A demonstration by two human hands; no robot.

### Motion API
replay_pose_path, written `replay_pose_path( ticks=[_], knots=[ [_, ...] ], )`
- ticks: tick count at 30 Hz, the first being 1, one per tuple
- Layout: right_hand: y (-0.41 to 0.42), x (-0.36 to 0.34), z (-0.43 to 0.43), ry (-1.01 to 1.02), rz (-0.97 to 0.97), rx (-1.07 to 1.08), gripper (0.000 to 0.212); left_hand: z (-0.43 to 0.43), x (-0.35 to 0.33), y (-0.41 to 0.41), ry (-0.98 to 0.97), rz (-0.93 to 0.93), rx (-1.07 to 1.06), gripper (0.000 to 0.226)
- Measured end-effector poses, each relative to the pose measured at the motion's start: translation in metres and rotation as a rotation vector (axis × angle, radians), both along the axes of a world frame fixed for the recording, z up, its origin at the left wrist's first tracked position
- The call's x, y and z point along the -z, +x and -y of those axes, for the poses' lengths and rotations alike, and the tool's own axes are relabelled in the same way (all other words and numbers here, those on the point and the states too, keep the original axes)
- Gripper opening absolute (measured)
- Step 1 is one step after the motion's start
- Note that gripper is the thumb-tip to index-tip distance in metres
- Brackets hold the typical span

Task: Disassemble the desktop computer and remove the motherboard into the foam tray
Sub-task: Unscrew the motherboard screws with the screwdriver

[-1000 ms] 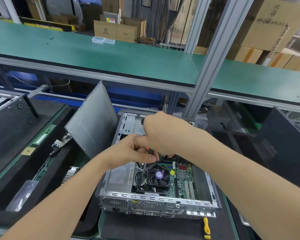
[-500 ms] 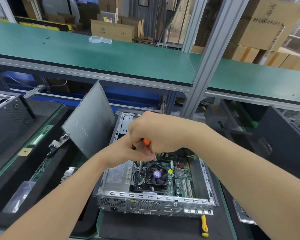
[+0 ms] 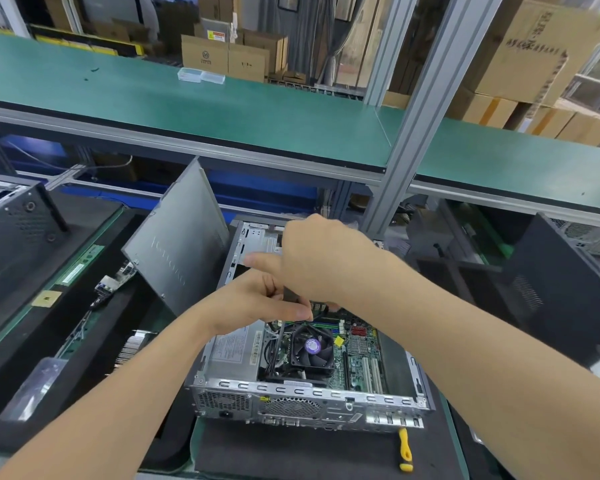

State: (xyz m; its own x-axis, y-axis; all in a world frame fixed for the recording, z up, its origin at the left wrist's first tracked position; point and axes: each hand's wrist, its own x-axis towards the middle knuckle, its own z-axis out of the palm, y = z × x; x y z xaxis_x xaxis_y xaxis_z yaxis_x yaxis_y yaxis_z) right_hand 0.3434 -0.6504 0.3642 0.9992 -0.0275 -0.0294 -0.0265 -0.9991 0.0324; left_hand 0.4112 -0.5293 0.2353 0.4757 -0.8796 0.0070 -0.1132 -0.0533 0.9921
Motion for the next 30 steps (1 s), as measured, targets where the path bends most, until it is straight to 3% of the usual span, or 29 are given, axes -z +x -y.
replay_pose_path(
  ticks=[7, 11, 13, 15, 18, 24, 25, 27, 28, 30],
  knots=[
    [0.009, -0.007, 0.014, 0.056, -0.143, -0.240, 0.036, -0.003, 0.006, 0.006, -0.031, -0.004, -0.013, 0.050],
    [0.004, -0.019, 0.023, 0.092, -0.218, -0.408, 0.014, -0.005, 0.003, 0.006, -0.031, -0.019, -0.010, 0.037],
    [0.005, -0.023, 0.026, 0.057, -0.224, -0.483, 0.009, -0.006, 0.006, 0.008, -0.061, -0.046, -0.017, 0.056],
    [0.009, -0.022, 0.027, -0.039, -0.225, -0.524, 0.014, -0.005, 0.009, 0.009, -0.061, -0.052, -0.010, 0.058],
    [0.013, -0.018, 0.029, -0.074, -0.268, -0.503, 0.023, -0.003, 0.006, 0.007, -0.044, -0.040, -0.020, 0.027],
    [0.005, -0.033, 0.036, 0.122, -0.230, -0.577, 0.023, 0.000, 0.006, 0.008, -0.070, -0.039, -0.060, 0.052],
    [0.005, -0.035, 0.036, 0.125, -0.230, -0.577, 0.024, 0.000, 0.005, 0.008, -0.060, -0.027, -0.054, 0.049],
    [0.005, -0.037, 0.034, 0.110, -0.173, -0.511, 0.030, -0.001, 0.004, 0.006, -0.039, -0.020, -0.045, 0.012],
    [0.005, -0.036, 0.032, 0.090, -0.110, -0.453, 0.036, -0.001, 0.003, 0.005, -0.044, -0.016, -0.053, 0.010],
    [0.007, -0.031, 0.025, 0.024, -0.009, -0.322, 0.052, 0.001, 0.003, 0.006, -0.036, 0.009, -0.054, 0.033]
  ],
)
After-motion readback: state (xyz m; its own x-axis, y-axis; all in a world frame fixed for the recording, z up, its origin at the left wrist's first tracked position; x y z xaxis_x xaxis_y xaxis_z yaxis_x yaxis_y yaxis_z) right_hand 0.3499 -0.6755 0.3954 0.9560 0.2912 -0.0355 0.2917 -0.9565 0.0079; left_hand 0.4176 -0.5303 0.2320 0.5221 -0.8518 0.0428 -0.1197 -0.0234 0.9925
